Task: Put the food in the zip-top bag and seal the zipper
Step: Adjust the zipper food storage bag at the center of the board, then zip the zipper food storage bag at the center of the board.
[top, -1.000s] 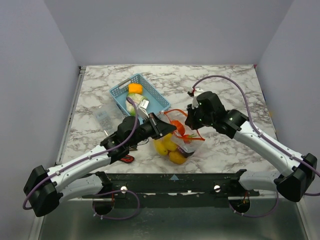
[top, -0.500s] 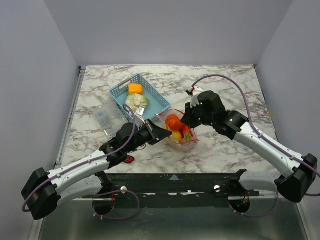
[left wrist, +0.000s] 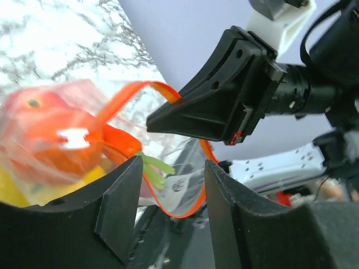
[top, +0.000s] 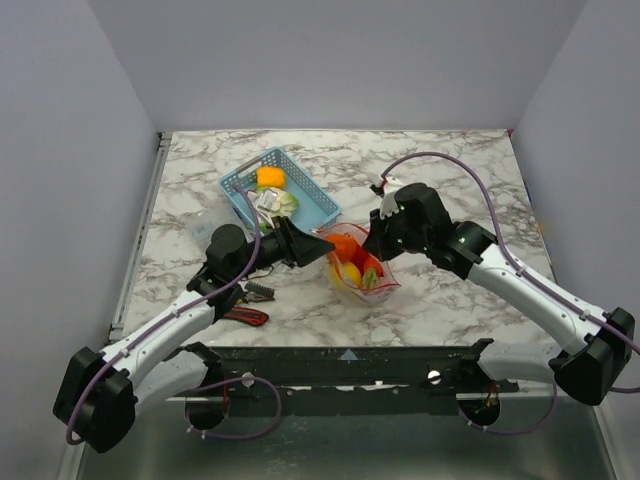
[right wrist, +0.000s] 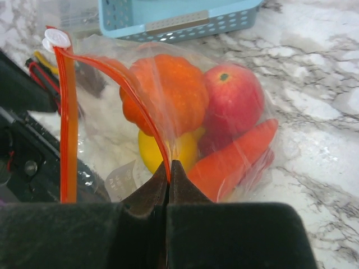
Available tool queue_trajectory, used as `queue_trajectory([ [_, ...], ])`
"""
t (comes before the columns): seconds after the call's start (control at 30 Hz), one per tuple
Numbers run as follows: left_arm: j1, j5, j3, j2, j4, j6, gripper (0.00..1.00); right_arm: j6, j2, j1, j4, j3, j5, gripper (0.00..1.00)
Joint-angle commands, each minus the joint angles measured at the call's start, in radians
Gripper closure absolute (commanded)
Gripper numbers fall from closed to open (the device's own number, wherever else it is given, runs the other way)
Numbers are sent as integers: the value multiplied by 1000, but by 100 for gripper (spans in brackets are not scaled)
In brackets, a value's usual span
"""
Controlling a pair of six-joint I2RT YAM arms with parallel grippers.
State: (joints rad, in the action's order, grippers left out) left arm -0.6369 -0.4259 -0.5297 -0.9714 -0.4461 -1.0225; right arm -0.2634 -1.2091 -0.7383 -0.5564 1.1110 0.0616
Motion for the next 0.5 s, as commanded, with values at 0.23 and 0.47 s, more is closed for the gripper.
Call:
queue_trajectory([
  [0.23,269,-268,83,164,35,463,46,-3,-54,36,-2,22,154,100],
  [0.47,285,-211,144,203,62,684,21,-7,-99,38,-29,35,151,100],
])
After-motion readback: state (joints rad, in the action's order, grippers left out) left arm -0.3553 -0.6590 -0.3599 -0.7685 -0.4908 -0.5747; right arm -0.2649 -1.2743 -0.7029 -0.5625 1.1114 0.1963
